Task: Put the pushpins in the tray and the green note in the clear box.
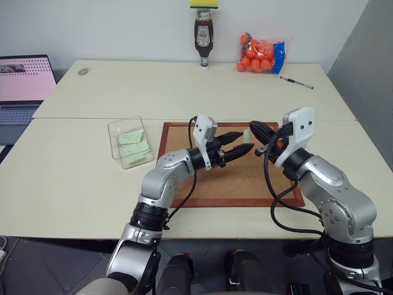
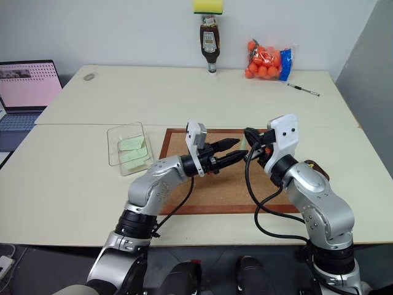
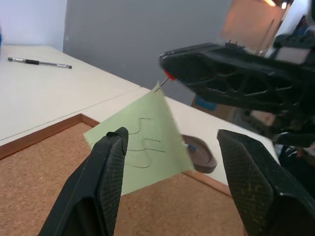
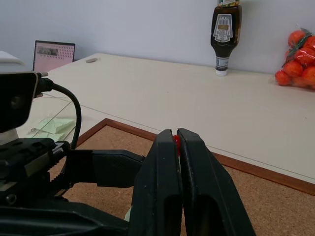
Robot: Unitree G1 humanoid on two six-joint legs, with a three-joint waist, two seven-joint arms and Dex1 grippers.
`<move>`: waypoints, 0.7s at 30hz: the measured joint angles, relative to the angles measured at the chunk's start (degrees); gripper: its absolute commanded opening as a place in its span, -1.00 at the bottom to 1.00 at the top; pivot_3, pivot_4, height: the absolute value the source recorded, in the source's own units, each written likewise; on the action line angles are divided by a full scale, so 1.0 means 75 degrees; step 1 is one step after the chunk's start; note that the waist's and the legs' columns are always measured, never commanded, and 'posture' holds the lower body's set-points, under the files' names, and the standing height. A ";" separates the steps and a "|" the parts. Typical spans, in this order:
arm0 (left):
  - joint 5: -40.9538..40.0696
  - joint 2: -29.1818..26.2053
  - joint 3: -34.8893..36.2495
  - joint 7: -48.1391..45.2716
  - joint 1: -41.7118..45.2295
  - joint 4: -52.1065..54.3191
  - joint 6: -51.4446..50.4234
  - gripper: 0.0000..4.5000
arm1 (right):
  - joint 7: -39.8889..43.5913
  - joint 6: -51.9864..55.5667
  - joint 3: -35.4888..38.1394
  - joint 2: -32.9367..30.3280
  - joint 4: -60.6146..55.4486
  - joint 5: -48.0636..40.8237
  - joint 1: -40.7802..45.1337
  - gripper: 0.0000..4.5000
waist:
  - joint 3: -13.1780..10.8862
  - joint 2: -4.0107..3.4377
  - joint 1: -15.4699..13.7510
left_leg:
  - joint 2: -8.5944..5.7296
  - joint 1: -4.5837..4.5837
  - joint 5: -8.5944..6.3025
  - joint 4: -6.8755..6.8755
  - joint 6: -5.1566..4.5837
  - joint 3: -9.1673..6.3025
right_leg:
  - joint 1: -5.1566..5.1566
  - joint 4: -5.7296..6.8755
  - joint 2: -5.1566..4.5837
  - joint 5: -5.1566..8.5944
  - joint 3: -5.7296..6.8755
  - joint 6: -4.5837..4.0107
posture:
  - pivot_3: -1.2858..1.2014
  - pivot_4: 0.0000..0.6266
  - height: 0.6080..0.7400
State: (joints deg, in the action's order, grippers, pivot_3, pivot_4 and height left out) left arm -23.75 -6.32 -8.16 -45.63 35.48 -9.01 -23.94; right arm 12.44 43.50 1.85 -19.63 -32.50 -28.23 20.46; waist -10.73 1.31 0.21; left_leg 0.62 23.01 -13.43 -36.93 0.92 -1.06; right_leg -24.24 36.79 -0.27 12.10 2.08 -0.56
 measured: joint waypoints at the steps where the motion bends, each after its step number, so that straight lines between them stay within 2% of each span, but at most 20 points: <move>1: 0.0099 0.0036 -0.0028 0.0006 0.0054 -0.0149 0.0110 0.36 | 0.0001 0.0007 -0.0003 0.0001 0.0000 -0.0001 0.0002 -1.00 | 0.0000 0.0000 0.0000 | 0.0000 0.0000 0.0000 0.0000 0.0000 0.0001 | 0.0000 0.0000 0.0000 0.0000 0.0000 0.0000 | 0.03 -0.52 1.00; 5: 0.0378 0.0225 -0.0094 0.0100 0.0205 -0.0467 0.0363 0.36 | 0.0000 0.0033 -0.0002 0.0004 0.0000 -0.0001 0.0004 -1.00 | 0.0000 0.0000 -0.0003 | 0.0000 0.0001 0.0000 0.0000 0.0000 0.0001 | 0.0000 -0.0002 -0.0001 0.0000 0.0000 0.0000 | 0.03 -0.52 1.00; 14: 0.0489 0.0594 0.0052 0.0370 0.0446 -0.0916 0.0576 -0.36 | -0.0006 0.0087 -0.0002 0.0046 0.0000 -0.0001 0.0010 -1.00 | 0.0000 0.0001 0.0003 | 0.0001 0.0001 0.0000 0.0001 0.0000 0.0000 | -0.0001 -0.0001 0.0000 0.0000 0.0002 0.0001 | 0.03 -0.52 1.00; 17: 0.0489 0.0600 0.0169 0.0475 0.0446 -0.0942 0.0575 -0.70 | -0.0007 0.0088 -0.0002 0.0053 0.0000 -0.0001 0.0011 -1.00 | 0.0000 0.0001 0.0003 | 0.0001 0.0001 0.0000 0.0000 0.0000 -0.0001 | 0.0000 0.0000 0.0000 0.0000 0.0002 0.0001 | 0.03 -0.52 1.00; 21: 0.0459 0.0659 0.0254 0.0506 0.0448 -0.0944 0.0543 -0.98 | -0.0012 0.0089 -0.0002 0.0077 0.0000 -0.0001 0.0024 -1.00 | 0.0000 0.0001 -0.0001 | 0.0000 0.0002 0.0000 -0.0001 0.0000 0.0000 | 0.0000 -0.0001 0.0000 0.0000 0.0002 0.0001 | 0.03 -0.52 1.00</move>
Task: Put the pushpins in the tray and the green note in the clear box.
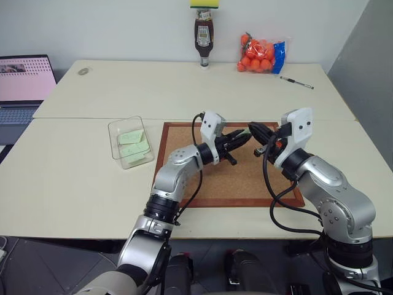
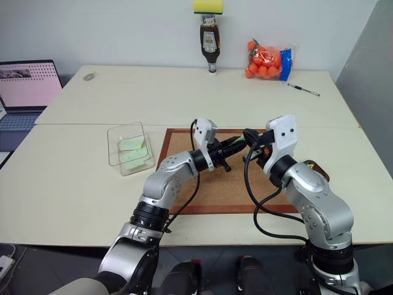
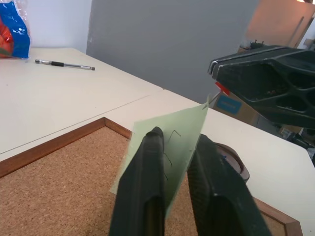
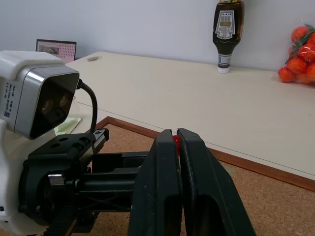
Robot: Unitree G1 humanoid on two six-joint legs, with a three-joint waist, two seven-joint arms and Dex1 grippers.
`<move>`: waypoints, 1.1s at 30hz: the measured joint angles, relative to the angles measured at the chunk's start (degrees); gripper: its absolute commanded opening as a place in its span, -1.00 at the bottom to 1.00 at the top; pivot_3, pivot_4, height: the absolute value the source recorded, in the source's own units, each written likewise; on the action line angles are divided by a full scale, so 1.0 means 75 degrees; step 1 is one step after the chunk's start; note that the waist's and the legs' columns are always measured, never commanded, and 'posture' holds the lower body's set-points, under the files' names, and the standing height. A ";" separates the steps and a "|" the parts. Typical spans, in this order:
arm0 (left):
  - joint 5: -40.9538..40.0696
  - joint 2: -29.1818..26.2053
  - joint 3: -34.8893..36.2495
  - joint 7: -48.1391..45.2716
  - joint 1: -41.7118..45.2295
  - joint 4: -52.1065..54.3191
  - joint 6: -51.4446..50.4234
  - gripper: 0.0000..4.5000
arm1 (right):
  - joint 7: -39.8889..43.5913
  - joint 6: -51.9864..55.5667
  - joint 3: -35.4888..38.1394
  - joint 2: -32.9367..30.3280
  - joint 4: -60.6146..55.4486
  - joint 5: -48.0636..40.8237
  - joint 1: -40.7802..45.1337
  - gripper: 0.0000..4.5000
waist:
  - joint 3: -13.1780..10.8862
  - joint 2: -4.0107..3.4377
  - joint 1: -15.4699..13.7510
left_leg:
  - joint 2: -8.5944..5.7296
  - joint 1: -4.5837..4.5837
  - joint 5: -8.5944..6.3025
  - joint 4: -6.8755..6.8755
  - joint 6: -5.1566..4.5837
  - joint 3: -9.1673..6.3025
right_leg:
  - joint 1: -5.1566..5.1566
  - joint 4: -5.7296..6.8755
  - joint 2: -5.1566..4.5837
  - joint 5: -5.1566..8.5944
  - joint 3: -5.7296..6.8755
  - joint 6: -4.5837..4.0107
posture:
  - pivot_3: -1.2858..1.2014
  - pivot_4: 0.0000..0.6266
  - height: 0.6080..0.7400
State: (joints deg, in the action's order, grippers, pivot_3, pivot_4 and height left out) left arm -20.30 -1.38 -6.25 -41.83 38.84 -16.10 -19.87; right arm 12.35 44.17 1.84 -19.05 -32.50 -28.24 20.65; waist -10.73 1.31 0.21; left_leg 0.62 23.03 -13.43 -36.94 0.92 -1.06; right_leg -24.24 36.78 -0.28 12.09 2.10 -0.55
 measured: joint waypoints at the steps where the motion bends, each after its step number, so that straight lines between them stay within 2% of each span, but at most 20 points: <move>1: -0.0011 0.0036 0.0014 0.0004 0.0003 0.0000 -0.0049 -0.98 | -0.0005 0.0000 0.0001 0.0007 0.0000 0.0000 0.0014 -1.00 | 0.0000 0.0000 0.0000 | 0.0000 0.0000 0.0000 0.0000 0.0000 0.0001 | 0.0000 0.0000 0.0000 0.0000 0.0000 0.0000 | 0.03 -0.52 1.00; 10: -0.0633 0.0306 0.0335 0.0088 0.0007 0.0077 -0.0907 -0.98 | -0.0055 0.0002 0.0011 0.0063 0.0000 0.0000 0.0029 -1.00 | 0.0000 0.0000 0.0002 | 0.0001 0.0000 0.0000 0.0000 0.0000 -0.0001 | 0.0000 0.0001 0.0000 0.0000 0.0000 0.0000 | 0.03 -0.52 1.00; 21: -0.2378 0.1023 0.1465 0.1443 -0.0003 0.0837 -0.3073 -0.98 | -0.0324 -0.0079 0.0051 0.0382 -0.0004 0.0001 0.0050 -1.00 | -0.0001 0.0002 0.0008 | -0.0003 0.0000 0.0000 -0.0001 0.0000 -0.0003 | 0.0001 0.0001 0.0001 0.0000 0.0000 0.0000 | 0.03 -0.52 1.00; 33: -0.2674 0.1047 0.1768 0.2143 -0.0150 0.0882 -0.3630 -0.98 | -0.0559 -0.0267 0.0455 0.0606 0.0020 0.0001 0.0321 -1.00 | -0.0001 0.0002 0.0003 | -0.0004 -0.0001 0.0000 -0.0001 0.0000 -0.0004 | 0.0001 0.0001 0.0001 0.0000 -0.0001 0.0000 | 0.03 -0.52 1.00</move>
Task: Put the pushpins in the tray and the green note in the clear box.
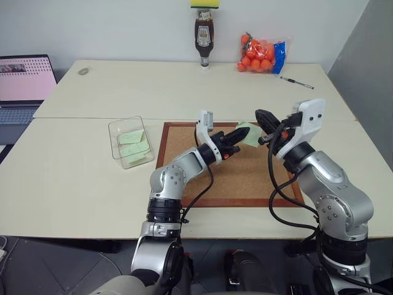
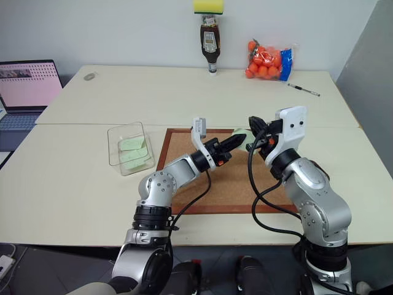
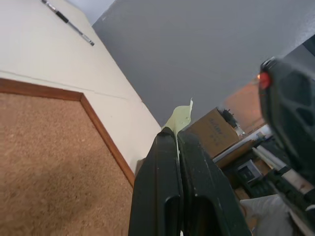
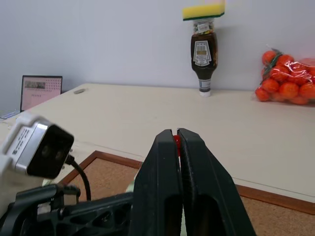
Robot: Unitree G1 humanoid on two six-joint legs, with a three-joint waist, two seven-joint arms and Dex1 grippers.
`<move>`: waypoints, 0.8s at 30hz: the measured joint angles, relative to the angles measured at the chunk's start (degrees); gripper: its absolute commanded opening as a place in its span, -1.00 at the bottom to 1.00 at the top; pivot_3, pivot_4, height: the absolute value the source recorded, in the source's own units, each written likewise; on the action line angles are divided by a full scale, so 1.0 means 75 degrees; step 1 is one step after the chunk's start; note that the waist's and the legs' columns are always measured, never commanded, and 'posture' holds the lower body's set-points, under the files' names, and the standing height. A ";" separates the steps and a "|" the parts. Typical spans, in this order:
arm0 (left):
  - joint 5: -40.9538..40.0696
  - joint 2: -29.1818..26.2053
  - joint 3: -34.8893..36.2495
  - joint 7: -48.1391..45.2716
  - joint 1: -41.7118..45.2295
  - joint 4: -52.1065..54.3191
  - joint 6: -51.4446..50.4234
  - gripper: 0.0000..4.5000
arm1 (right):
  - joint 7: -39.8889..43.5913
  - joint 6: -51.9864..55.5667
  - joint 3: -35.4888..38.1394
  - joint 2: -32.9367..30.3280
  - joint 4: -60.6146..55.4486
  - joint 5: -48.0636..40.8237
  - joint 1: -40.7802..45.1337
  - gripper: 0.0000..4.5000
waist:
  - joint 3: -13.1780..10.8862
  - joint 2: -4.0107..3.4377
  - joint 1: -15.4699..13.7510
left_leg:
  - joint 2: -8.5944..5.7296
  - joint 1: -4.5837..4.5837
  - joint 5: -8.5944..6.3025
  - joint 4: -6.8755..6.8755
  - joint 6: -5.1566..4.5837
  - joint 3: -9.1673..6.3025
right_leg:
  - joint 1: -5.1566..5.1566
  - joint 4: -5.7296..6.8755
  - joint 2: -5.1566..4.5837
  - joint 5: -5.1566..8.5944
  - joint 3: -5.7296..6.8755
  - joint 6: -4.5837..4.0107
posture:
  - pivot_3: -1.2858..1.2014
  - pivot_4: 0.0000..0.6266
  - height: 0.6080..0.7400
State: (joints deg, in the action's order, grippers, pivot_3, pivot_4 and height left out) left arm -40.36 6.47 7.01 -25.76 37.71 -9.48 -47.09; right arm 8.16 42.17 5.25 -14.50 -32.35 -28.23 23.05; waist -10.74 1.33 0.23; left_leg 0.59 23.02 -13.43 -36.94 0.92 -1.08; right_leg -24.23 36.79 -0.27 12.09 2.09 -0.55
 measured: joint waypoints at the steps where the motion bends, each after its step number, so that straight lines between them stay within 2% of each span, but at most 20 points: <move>1: 0.0000 0.0000 -0.0001 0.0011 0.0000 0.0000 -0.0002 -0.98 | -0.0013 -0.0015 0.0027 0.0003 0.0000 -0.0001 0.0007 -1.00 | 0.0000 0.0000 0.0000 | 0.0000 0.0000 0.0000 0.0000 0.0000 0.0000 | 0.0000 -0.0001 0.0000 0.0000 0.0000 0.0000 | 0.03 -0.52 1.00; 5: 0.0060 -0.0090 -0.0104 -0.0017 -0.0002 0.0000 0.0045 -0.98 | -0.0039 -0.0019 0.0055 -0.0014 0.0000 -0.0001 0.0002 -1.00 | 0.0000 0.0000 0.0001 | 0.0000 0.0000 0.0000 0.0001 0.0000 0.0000 | 0.0000 0.0000 0.0000 0.0000 0.0000 0.0000 | 0.03 -0.52 1.00; 8: 0.0528 -0.0468 -0.0645 -0.0333 -0.0062 0.0084 0.0494 -0.98 | -0.0036 0.0028 0.0208 -0.0190 -0.0048 -0.0009 -0.0160 -1.00 | 0.0000 0.0000 -0.0008 | -0.0001 0.0000 0.0000 0.0002 0.0000 0.0000 | 0.0000 0.0000 0.0000 0.0000 0.0001 -0.0001 | 0.03 -0.52 1.00; 12: 0.1898 -0.1372 -0.1891 -0.1089 -0.0378 0.0351 0.2035 -0.98 | -0.0103 0.0322 0.0704 -0.0707 -0.0259 0.0030 -0.1018 -1.00 | 0.0002 -0.0003 -0.0025 | 0.0000 -0.0001 -0.0001 0.0008 0.0001 0.0010 | -0.0001 -0.0002 -0.0006 0.0003 -0.0010 -0.0006 | 0.03 -0.52 1.00; 15: 0.2679 -0.1759 -0.2440 -0.1520 -0.0664 0.0428 0.3096 -0.98 | -0.0196 0.0540 0.1056 -0.1061 -0.0279 0.0310 -0.1908 -1.00 | 0.0001 -0.0002 -0.0040 | -0.0002 0.0000 -0.0002 0.0006 0.0003 0.0017 | -0.0004 0.0000 -0.0014 0.0006 -0.0013 -0.0011 | 0.03 -0.52 1.00; 20: 0.3377 -0.1760 -0.2781 -0.1687 -0.0671 0.0410 0.4251 -0.98 | -0.0484 0.0678 0.1460 -0.1218 0.0238 0.0713 -0.2328 -1.00 | 0.0001 -0.0002 0.0001 | 0.0003 -0.0010 -0.0001 -0.0002 0.0002 0.0010 | 0.0004 0.0002 -0.0009 0.0011 -0.0007 -0.0020 | 0.03 -0.52 1.00; 24: 0.3558 -0.1750 -0.2777 -0.1686 -0.0642 0.0284 0.4594 -0.98 | -0.0538 0.0805 0.1578 -0.1290 0.0894 0.0955 -0.2416 -1.00 | 0.0001 -0.0002 -0.0009 | 0.0002 -0.0006 -0.0002 0.0005 0.0002 0.0012 | 0.0001 0.0003 -0.0005 0.0009 -0.0010 -0.0016 | 0.03 -0.52 1.00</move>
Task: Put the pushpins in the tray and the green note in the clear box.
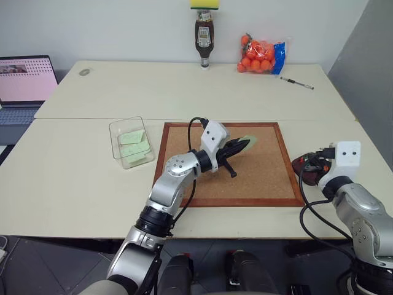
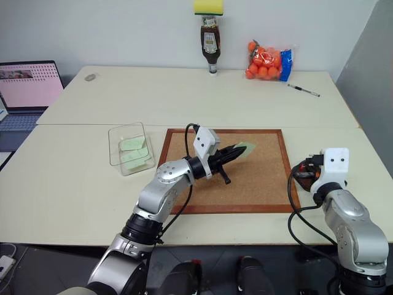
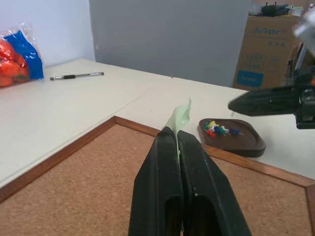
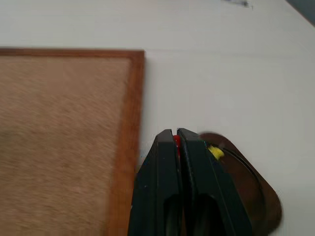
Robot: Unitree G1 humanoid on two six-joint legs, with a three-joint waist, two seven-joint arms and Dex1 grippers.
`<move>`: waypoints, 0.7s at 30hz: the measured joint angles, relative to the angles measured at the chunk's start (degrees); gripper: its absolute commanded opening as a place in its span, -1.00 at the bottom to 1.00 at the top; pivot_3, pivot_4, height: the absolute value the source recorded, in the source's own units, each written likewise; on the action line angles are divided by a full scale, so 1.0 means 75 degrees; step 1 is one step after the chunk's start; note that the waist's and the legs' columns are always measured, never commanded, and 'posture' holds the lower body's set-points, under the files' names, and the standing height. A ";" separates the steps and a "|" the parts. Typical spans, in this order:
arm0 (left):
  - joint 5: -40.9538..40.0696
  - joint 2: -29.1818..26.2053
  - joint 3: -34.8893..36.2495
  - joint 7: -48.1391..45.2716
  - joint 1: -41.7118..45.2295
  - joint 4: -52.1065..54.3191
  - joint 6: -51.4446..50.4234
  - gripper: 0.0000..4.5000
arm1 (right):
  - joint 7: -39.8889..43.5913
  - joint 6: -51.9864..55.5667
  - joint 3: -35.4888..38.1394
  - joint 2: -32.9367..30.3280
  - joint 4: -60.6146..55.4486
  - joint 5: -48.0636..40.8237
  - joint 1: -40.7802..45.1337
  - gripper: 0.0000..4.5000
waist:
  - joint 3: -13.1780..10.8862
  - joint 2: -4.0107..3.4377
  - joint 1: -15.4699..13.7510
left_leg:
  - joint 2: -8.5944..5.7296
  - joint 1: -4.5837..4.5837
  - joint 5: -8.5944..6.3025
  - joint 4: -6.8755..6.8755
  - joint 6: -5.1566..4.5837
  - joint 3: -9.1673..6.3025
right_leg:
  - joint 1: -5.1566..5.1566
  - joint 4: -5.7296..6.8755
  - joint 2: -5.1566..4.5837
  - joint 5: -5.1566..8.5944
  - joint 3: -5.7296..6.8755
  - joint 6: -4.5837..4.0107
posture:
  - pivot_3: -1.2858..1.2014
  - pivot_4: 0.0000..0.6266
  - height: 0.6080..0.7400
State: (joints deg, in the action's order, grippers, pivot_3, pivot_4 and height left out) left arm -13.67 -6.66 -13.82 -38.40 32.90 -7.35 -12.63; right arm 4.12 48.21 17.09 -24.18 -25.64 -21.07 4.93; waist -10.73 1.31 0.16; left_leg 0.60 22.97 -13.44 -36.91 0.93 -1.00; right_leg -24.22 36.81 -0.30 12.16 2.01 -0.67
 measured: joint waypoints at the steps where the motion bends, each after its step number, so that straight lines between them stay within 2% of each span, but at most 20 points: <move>1: 0.0031 0.0006 -0.0001 -0.0001 0.0000 -0.0013 0.0043 -0.98 | 0.0002 0.0022 0.0000 -0.0010 0.0100 0.0042 -0.0001 -1.00 | 0.0000 0.0000 0.0002 | 0.0000 0.0003 0.0000 0.0002 0.0000 0.0002 | -0.0003 -0.0001 0.0001 0.0000 -0.0001 0.0000 | 0.03 -0.52 1.00; 9: 0.0137 0.0015 0.0000 -0.0004 -0.0002 -0.0013 0.0084 -0.98 | -0.0013 0.0320 0.0021 -0.0052 0.0319 0.0261 0.0002 -1.00 | 0.0000 0.0000 -0.0003 | -0.0001 0.0004 0.0000 -0.0004 0.0000 0.0000 | -0.0001 -0.0001 0.0000 0.0000 0.0000 0.0002 | 0.03 -0.52 1.00; 14: 0.0153 0.0018 -0.0001 -0.0008 -0.0002 -0.0014 0.0085 -1.00 | -0.0009 0.0468 0.0050 -0.0020 0.0332 0.0262 0.0001 -0.51 | 0.0000 0.0000 -0.0002 | -0.0001 0.0003 0.0000 -0.0002 0.0000 -0.0003 | -0.0001 0.0000 0.0001 0.0000 0.0002 0.0001 | 0.03 -0.52 1.00; 18: 0.0160 0.0016 0.0000 -0.0064 -0.0001 -0.0024 0.0097 -1.00 | -0.0004 0.0486 0.0052 -0.0009 0.0397 0.0268 0.0001 -0.22 | 0.0000 0.0000 -0.0003 | -0.0001 0.0004 0.0000 -0.0002 0.0000 -0.0001 | -0.0001 -0.0002 0.0001 0.0000 0.0000 0.0001 | 0.03 -0.52 1.00; 19: 0.0163 0.0016 0.0000 -0.0082 -0.0001 -0.0026 0.0100 -1.00 | -0.0004 0.0489 0.0052 -0.0009 0.0398 0.0269 0.0002 -0.09 | 0.0000 0.0000 -0.0003 | -0.0002 0.0004 0.0000 -0.0002 0.0000 -0.0001 | -0.0001 -0.0002 0.0001 0.0000 0.0000 0.0001 | 0.03 -0.52 1.00; 21: 0.0167 0.0015 0.0000 -0.0107 -0.0001 -0.0029 0.0106 -1.00 | -0.0005 0.0499 0.0052 -0.0008 0.0398 0.0268 0.0002 -0.02 | 0.0000 0.0000 -0.0002 | -0.0002 0.0004 0.0000 -0.0003 0.0000 -0.0001 | -0.0001 -0.0001 0.0001 0.0000 0.0000 0.0001 | 0.03 -0.52 1.00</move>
State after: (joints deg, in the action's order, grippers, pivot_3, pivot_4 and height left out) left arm -12.42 -6.54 -13.83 -39.20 32.90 -7.57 -11.84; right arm 4.08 51.95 17.48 -24.24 -22.66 -19.06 4.94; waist -10.73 1.31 0.15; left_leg 0.58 23.00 -13.45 -36.93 0.93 -1.00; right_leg -24.23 36.80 -0.30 12.16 2.01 -0.66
